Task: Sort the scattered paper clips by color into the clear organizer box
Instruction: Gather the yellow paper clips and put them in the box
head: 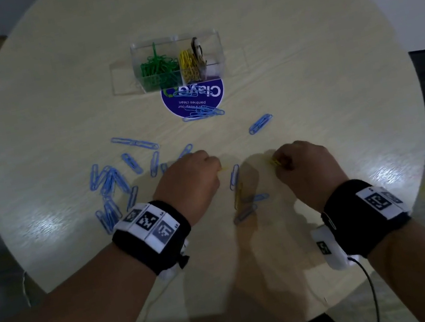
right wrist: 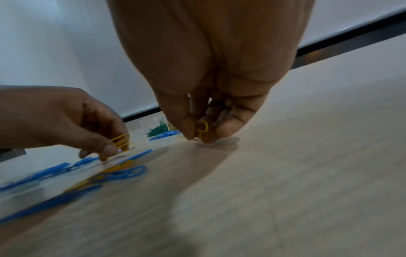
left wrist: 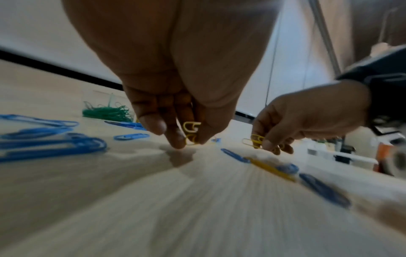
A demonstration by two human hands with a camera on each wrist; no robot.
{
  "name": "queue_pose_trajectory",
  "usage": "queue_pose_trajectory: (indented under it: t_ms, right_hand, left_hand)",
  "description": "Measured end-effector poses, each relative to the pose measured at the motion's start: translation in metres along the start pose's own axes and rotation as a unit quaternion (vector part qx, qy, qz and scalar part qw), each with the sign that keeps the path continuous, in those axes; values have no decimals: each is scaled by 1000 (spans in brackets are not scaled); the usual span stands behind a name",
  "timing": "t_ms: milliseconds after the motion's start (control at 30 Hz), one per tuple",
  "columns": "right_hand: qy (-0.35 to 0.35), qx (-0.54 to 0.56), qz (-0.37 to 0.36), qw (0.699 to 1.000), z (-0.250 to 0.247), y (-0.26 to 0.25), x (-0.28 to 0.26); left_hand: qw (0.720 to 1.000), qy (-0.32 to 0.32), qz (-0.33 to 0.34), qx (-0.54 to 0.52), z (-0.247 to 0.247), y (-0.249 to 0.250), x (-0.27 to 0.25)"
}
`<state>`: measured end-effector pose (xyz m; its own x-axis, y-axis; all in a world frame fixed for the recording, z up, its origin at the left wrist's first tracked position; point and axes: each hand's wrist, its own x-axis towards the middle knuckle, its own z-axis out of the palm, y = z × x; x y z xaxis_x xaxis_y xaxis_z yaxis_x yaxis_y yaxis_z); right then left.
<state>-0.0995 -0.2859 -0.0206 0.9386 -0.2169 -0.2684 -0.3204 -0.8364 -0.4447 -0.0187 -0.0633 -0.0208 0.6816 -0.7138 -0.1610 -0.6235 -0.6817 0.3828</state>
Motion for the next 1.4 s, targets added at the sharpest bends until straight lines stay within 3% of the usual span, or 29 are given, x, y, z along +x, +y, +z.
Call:
queue_pose_trajectory:
  t_ms: [67, 133, 200, 267, 400, 500, 567, 633, 733, 867, 1067, 1266, 1400]
  right_hand:
    - [12, 32, -82, 996, 0, -3, -13]
    - [-38, 59, -147, 987, 3, -8, -28]
    - [-102, 62, -161, 980, 10, -12, -38]
    - [-100, 44, -141, 984, 16, -10, -39]
    - [14, 22, -107, 994, 11, -7, -25]
    - [7, -23, -238, 971, 2, -21, -13]
    - [-43, -86, -331, 939, 4, -32, -3]
    - [-103, -143, -364, 915, 11, -38, 8]
    - [-136, -186, -355, 906, 16, -39, 15]
    - [-135, -165, -309, 927, 11, -40, 14]
    - [-134, -107, -214, 962, 12, -47, -2]
    - [-172, -55, -161, 970, 11, -51, -5]
    - [-188, -40, -172, 966, 9, -45, 1]
  left_hand:
    - [999, 3, 30, -22, -3, 1, 5]
    - [994, -23, 104, -6, -3, 3, 6]
    - [989, -47, 136, 24, -2, 2, 7]
    - [993, -40, 109, 22, -2, -4, 7]
    - [1000, -15, 21, 10, -8, -21, 1]
    - [1000, 4, -15, 21, -9, -30, -8]
    - [999, 15, -25, 28, -9, -35, -13]
    - [999, 19, -33, 35, -10, -38, -15]
    - [998, 25, -43, 24, -9, -41, -18]
    - [998, 40, -51, -17, -8, -43, -24]
    - [977, 133, -102, -131, -21, -45, -22]
    - [934, 200, -190, -226, -59, -62, 26]
    - [943, 236, -168, -163, -94, -65, 79]
